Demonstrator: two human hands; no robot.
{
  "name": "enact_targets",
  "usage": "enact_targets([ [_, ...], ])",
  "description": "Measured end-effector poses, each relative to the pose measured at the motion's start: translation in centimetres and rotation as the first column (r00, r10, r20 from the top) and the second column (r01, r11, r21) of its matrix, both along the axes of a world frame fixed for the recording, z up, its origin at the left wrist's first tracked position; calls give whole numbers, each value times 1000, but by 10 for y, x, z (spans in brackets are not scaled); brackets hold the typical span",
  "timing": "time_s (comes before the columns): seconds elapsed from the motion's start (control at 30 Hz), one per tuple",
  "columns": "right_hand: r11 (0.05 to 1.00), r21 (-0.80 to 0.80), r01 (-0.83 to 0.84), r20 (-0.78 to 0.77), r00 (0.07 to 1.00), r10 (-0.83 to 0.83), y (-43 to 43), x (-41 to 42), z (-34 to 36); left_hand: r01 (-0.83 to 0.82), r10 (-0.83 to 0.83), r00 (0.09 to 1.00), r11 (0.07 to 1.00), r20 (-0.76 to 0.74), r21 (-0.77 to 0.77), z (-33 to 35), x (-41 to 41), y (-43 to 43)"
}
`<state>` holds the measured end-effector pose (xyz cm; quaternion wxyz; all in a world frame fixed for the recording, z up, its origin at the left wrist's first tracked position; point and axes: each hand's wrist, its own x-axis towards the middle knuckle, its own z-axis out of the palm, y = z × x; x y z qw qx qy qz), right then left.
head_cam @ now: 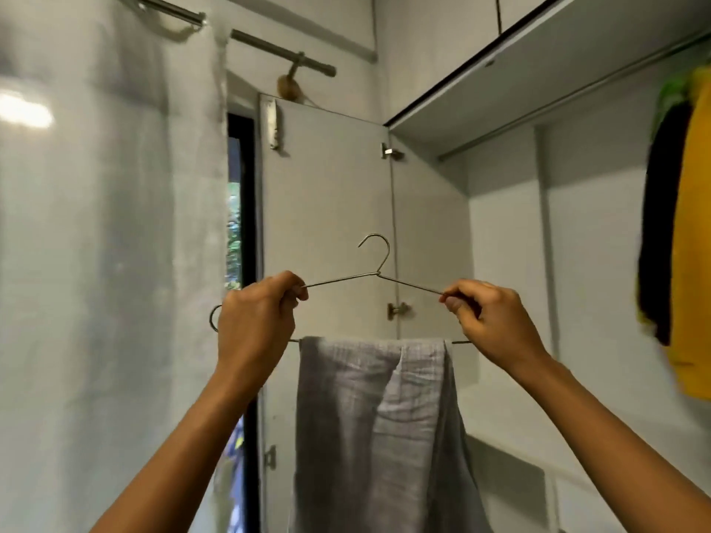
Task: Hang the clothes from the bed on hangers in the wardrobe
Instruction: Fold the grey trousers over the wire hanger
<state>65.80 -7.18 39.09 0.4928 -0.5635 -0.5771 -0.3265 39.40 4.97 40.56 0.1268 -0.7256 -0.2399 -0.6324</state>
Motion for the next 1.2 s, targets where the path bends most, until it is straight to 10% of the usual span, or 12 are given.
enact_targets([
  [0.27,920,144,366,46,926,-375,2,116,24,386,-385,921,923,59,-3,20,187,81],
  [0.43,642,339,688,106,650,-753,-16,174,36,557,-560,828,828,36,61,51,312,88],
  [0.57,815,102,570,239,782,-576,-26,217,56,660,-665,746,746,39,90,78,401,80],
  [0.87,801,-359,480,118,874,-471,-50,335,118,761,-764,642,646,71,63,138,549,99],
  [1.2,738,-320,594,160,802,-576,-10,423,191,796,-801,589,598,102,95,205,651,126],
])
